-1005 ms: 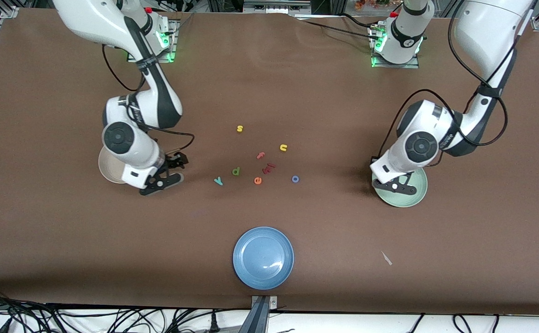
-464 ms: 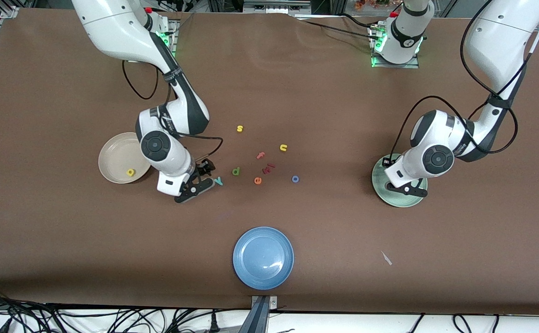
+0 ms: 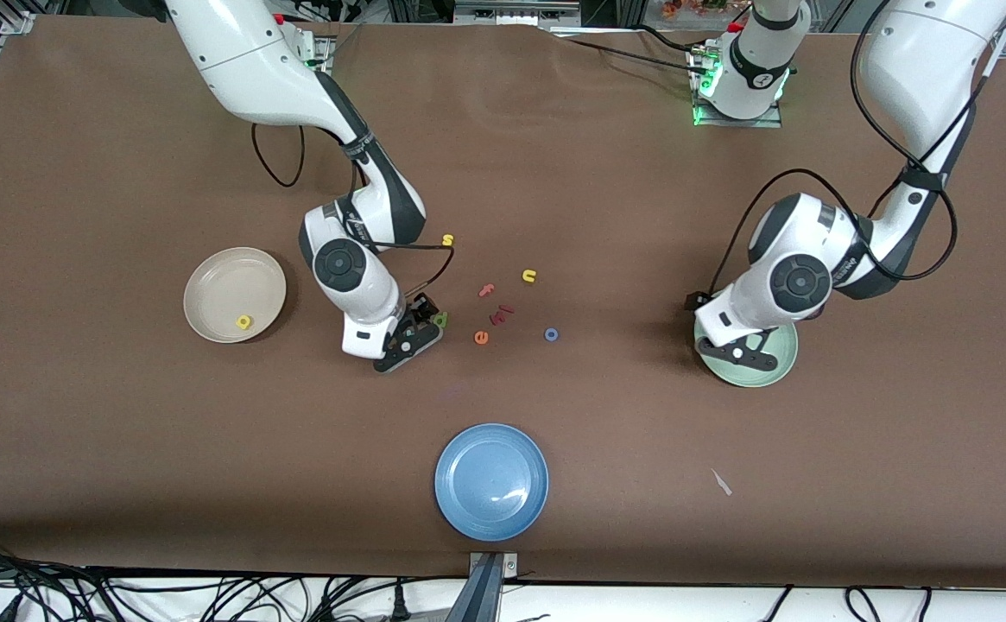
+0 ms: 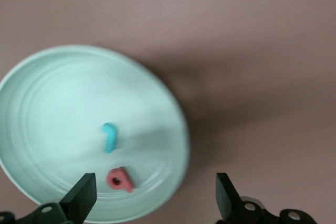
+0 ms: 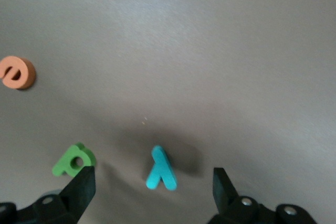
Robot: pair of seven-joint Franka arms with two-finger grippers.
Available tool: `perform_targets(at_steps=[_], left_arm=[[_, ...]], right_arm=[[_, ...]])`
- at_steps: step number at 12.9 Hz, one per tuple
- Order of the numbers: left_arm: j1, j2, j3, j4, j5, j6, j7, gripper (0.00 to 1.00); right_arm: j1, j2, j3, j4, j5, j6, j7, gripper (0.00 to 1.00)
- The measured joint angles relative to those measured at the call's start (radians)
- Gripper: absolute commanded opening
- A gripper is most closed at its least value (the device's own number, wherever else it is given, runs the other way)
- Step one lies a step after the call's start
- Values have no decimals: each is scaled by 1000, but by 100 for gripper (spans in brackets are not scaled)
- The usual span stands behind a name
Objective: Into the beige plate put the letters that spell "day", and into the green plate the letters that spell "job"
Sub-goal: 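Grasp the cyan letter with the right gripper while the left gripper grasps blue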
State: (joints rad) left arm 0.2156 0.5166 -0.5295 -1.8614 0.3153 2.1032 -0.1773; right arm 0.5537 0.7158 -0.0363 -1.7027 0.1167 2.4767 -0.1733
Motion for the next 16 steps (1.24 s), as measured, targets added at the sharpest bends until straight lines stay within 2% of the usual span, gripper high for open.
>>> perform_targets(at_steps=[4,6,7,9,14,15,16], left_arm=[[-84,23,-29,145,-45,-21,-7,100],[-133,78,-29,220,-46,-22,-7,100],[-158,112,-29,254,-48,-22,-10,100],[-220,169,-25,310,-48,-22,-55,100],[-372,248,33,415,-48,-22,-218,100],[-396,269,44,432,-48,-21,-243,97],[-427,286,69,442,-48,-12,-260,90]], right_arm=[[-3,7,-3,2,0,11,0,86],[-3,8,-3,2,0,11,0,71],[-3,9,-3,2,0,11,0,60],[-4,13,-4,2,0,10,0,56],[-11,13,-8,2,-1,9,-1,39],[-13,13,-8,2,-1,8,-1,38],[-13,12,-8,3,-1,6,-1,35]])
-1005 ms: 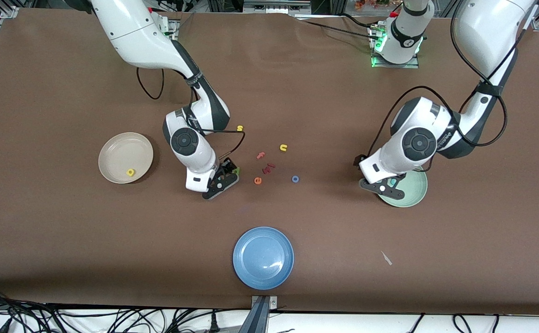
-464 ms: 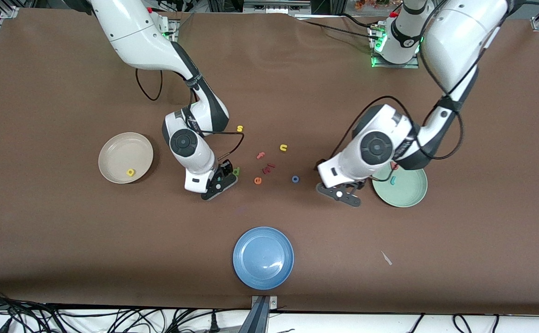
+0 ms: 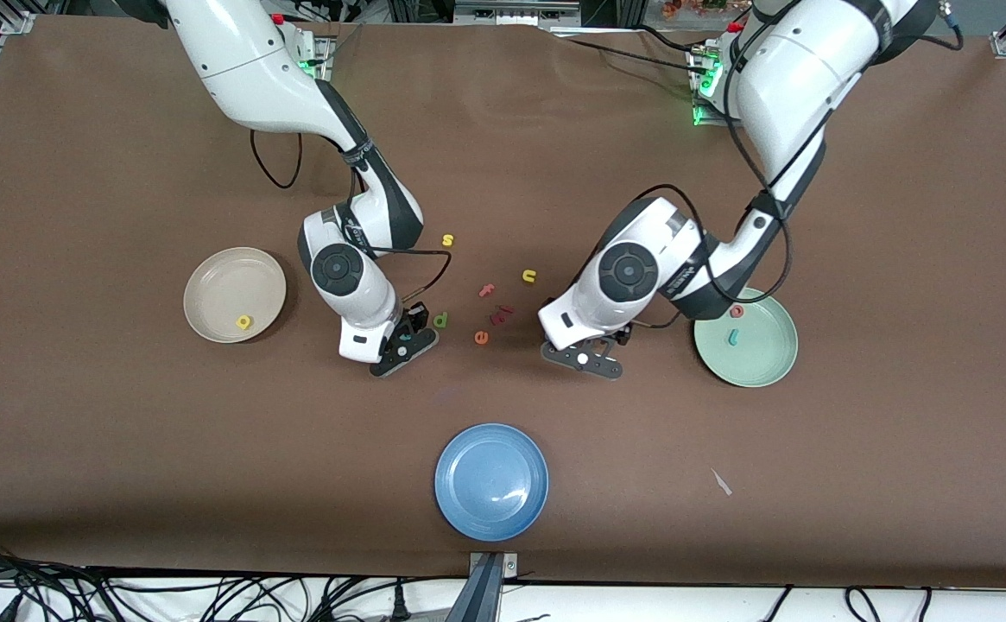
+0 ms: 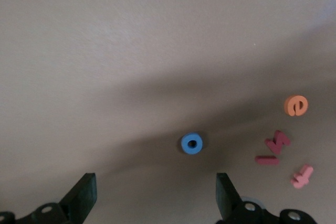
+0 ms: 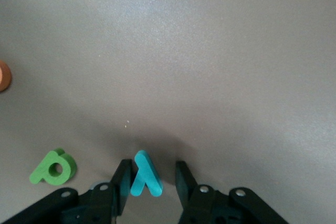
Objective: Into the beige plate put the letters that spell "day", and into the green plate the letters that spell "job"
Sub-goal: 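Grasp the cyan letter with the right gripper while the left gripper grasps blue, then place the cyan letter in the white plate while the left gripper places blue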
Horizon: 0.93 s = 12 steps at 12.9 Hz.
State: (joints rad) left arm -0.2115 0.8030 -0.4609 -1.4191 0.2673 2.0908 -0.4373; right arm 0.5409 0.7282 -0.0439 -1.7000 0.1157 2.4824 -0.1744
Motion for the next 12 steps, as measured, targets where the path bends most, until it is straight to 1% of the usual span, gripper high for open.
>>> perform_targets(at_steps=[1,2,5,7,10,12], left_arm=[[-32,17,30,7,0,26,-12,78],[-54,32,49,11,0,51,-19,69],[-80,75,61,12,0,123,-70,69],[-95,93,61,12,0,159,-133,69],[-115,101,75,12,5,172,-162,69],[-115,102,79,9,10,172,-164,69]], right_arm=[[0,0,0,1,0,-2,0,31],[0,-1,0,1,1,-5,1,27],[0,-7,2,3,3,-18,13,14],[0,-5,2,3,3,-20,20,8],[0,-5,2,5,3,-23,45,3],[-1,-6,-1,25,3,-83,60,2]])
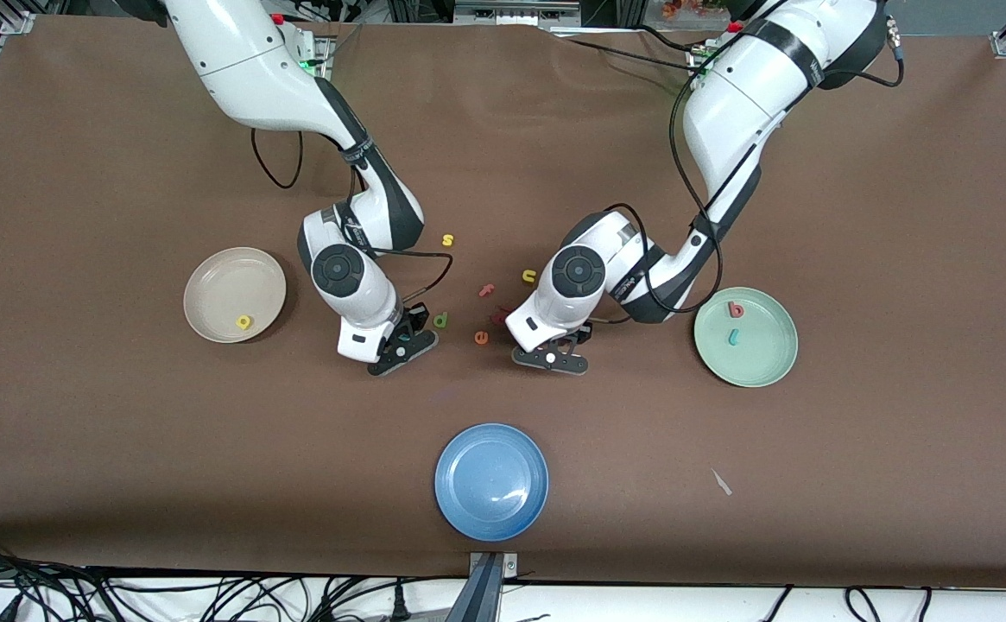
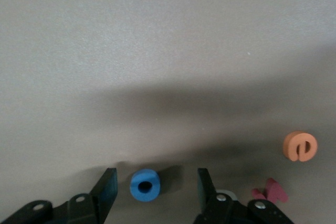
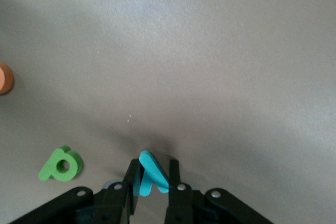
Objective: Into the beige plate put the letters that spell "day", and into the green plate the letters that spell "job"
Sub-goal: 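Place the cyan letter in the white plate while the left gripper places blue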
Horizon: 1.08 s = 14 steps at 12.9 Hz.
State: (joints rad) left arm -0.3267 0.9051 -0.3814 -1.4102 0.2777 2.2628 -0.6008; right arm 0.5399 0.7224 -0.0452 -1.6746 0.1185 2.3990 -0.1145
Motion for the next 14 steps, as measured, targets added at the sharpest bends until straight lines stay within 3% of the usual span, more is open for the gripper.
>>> perform_targets(at_steps=[1,2,5,9,14], left_arm=[[0,2,1,-6,0,0,0,67],[0,5,1,-14,0,-1,0,55],[1,5,4,-24,6,-2,-1,1],[6,-12,4,-21,6,-27,-3,0],[94,-133,6,-1,6,-320,57,0]], right_arm=[[-2,-3,-10,22,0,-56,2,2],[-7,-11,-27,40,0,-114,2,2],[-31,-52,-77,40,0,-209,2,2],[-33,-151,-143,-93,0,-212,1,2],[-34,-295,-240,-397,0,-12,-4,3]])
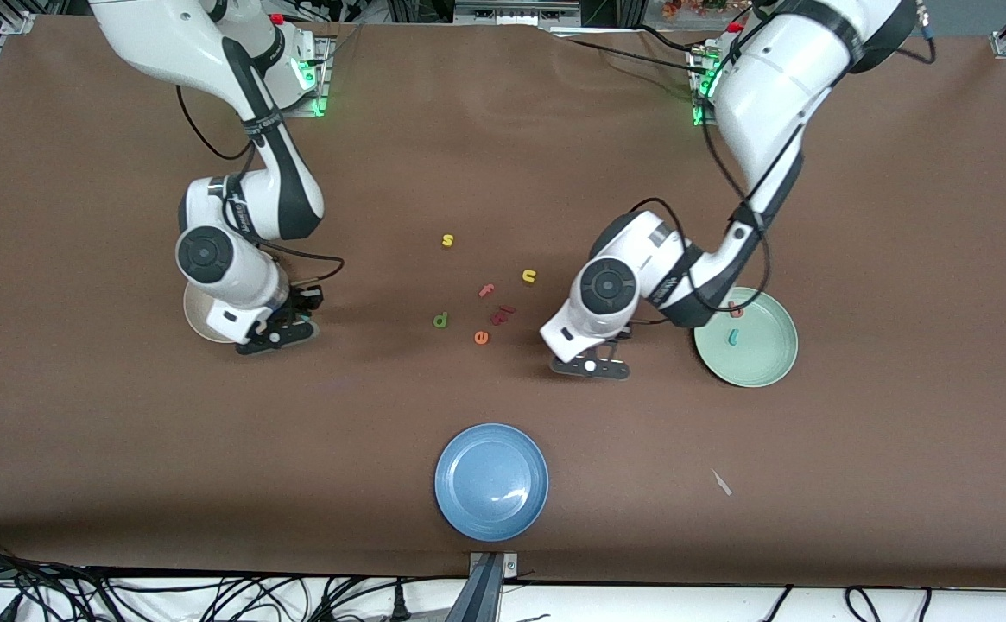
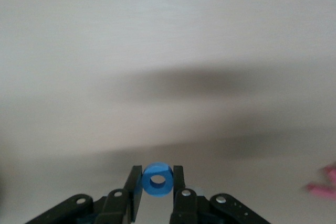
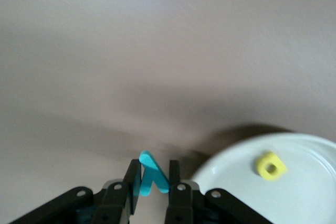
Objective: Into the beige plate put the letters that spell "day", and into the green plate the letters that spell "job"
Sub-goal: 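Place the cyan letter in the white plate while the left gripper places blue, then grasp the green p letter with the right gripper while the left gripper retracts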
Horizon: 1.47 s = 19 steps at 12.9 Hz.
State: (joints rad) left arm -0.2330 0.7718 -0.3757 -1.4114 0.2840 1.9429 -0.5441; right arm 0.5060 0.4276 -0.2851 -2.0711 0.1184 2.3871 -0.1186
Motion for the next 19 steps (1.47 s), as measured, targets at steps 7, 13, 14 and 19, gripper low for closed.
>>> perform_targets(at_steps=[7,13,14,19], left_arm=[[207,-91,6,-58,1,-235,306,0],[318,-91,7,-236,12,-11,433,0],[332,-91,6,-272,25,46,457,2],[384,-102,0,-335,32,121,514,100]], right_arm=[[-5,-30,-124,-63,0,21,-131,100],[8,-31,-109,-30,0,-34,-128,100],[10,-31,-94,-7,8,-52,-110,100],[23,-12,70,95,35,-70,264,100]])
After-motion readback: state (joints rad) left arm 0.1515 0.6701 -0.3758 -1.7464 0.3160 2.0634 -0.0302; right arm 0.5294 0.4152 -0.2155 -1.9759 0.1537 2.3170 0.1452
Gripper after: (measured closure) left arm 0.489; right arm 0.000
